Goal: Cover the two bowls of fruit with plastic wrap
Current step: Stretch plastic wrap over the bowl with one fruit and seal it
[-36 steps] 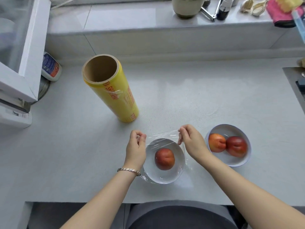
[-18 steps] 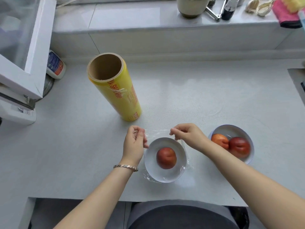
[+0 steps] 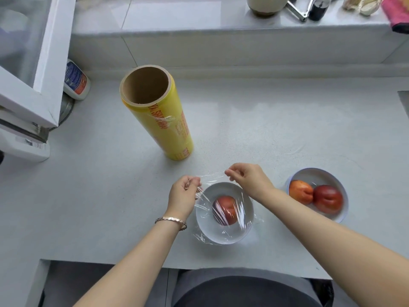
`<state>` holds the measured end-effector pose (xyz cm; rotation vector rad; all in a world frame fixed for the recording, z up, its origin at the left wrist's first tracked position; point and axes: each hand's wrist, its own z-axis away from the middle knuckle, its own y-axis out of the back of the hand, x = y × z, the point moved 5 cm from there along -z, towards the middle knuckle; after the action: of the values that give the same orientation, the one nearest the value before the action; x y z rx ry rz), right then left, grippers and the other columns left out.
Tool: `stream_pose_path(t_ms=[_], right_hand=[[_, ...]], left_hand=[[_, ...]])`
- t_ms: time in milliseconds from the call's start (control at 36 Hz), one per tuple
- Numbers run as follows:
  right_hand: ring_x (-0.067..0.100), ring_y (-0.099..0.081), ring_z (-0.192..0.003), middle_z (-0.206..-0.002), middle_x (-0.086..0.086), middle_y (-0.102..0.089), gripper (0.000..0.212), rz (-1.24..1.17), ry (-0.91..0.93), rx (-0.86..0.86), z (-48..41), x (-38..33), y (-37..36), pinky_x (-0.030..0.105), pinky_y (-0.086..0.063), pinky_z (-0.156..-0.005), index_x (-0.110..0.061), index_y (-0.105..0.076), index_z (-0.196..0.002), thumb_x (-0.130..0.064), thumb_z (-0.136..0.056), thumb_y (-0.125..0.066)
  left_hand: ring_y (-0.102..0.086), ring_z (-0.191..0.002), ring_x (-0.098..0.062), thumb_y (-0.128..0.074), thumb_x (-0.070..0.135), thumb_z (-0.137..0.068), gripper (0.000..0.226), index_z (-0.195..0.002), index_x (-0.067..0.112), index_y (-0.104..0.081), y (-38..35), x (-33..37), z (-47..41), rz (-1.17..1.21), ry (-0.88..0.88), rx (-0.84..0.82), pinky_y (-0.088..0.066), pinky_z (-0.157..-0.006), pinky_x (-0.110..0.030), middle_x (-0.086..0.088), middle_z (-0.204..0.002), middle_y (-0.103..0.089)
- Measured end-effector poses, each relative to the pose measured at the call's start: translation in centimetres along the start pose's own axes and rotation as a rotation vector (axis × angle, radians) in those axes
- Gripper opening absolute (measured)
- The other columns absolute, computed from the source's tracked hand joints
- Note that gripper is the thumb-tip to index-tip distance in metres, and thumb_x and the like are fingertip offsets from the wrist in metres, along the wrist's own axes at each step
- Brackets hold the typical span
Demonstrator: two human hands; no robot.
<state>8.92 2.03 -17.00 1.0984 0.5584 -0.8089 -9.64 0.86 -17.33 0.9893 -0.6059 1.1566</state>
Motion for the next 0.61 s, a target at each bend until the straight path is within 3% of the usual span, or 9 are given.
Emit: stream_pose_path(t_ms=[83,194,361,444,528,611], right_hand=[[0.010,-0.054,-0.063,-0.079,0.003,-0.072,0.021,0.046,-0.030,0.042,-0.2,0.2,-0.5,0.029,-0.042,-0.066,-0.016,-0.067,-0.089,-0.031,-0.092,-0.053],[0.020,-0.063,-0.077,-0.074,0.005,-0.072,0.023,0.038,-0.068,0.116,-0.5,0.3,-0.8,0.034,-0.047,-0.072,-0.015,-0.066,-0.087,-0.032,-0.092,-0.052],[0.019,-0.055,-0.066,-0.056,-0.007,-0.055,0.024,-0.052,-0.118,0.186,-0.8,0.6,-1.4,0.032,-0.042,-0.066,-0.011,-0.065,-0.082,-0.029,-0.092,-0.053],[0.017,-0.056,-0.067,-0.057,-0.007,-0.055,0.022,-0.114,-0.190,0.142,-1.0,1.1,-1.6,0.029,-0.043,-0.066,-0.010,-0.068,-0.082,-0.028,-0.089,-0.057],[0.013,-0.051,-0.059,-0.055,-0.004,-0.054,0.027,-0.173,-0.334,0.039,-1.1,2.6,-1.6,0.024,-0.037,-0.055,-0.014,-0.061,-0.060,-0.030,-0.081,-0.068],[0.011,-0.042,-0.049,-0.053,-0.003,-0.048,0.040,-0.289,-0.462,-0.028,-0.5,3.8,-1.6,0.021,-0.033,-0.048,-0.018,-0.047,-0.051,-0.035,-0.075,-0.074]], left_hand=[[-0.062,-0.075,-0.026,-0.045,0.022,-0.097,0.026,-0.073,0.018,-0.050,-0.8,-0.7,-0.1,0.005,0.018,0.045,-0.051,-0.073,-0.039,0.002,-0.079,-0.068],[-0.064,-0.070,-0.022,-0.039,0.022,-0.100,0.028,-0.072,0.019,-0.040,-1.2,-0.5,0.3,0.032,-0.012,0.131,-0.045,-0.067,-0.029,0.003,-0.070,-0.068],[-0.062,-0.062,-0.017,-0.036,0.020,-0.101,0.029,-0.072,0.020,-0.039,-1.6,-1.4,0.5,0.111,0.042,0.275,-0.045,-0.060,-0.018,0.005,-0.061,-0.065],[-0.057,-0.058,-0.009,-0.042,0.019,-0.099,0.030,-0.069,0.018,-0.041,-1.6,-2.0,0.2,0.096,0.110,0.353,-0.038,-0.052,-0.008,0.005,-0.058,-0.061],[-0.055,-0.046,-0.001,-0.051,0.016,-0.094,0.031,-0.064,0.015,-0.046,-1.6,-2.8,-0.1,0.120,0.200,0.363,-0.040,-0.050,-0.012,0.003,-0.055,-0.059],[-0.047,-0.042,-0.007,-0.061,0.001,-0.081,0.032,-0.052,0.010,-0.050,-1.5,-3.7,-0.2,0.163,0.341,0.299,-0.040,-0.048,-0.021,0.002,-0.047,-0.053]])
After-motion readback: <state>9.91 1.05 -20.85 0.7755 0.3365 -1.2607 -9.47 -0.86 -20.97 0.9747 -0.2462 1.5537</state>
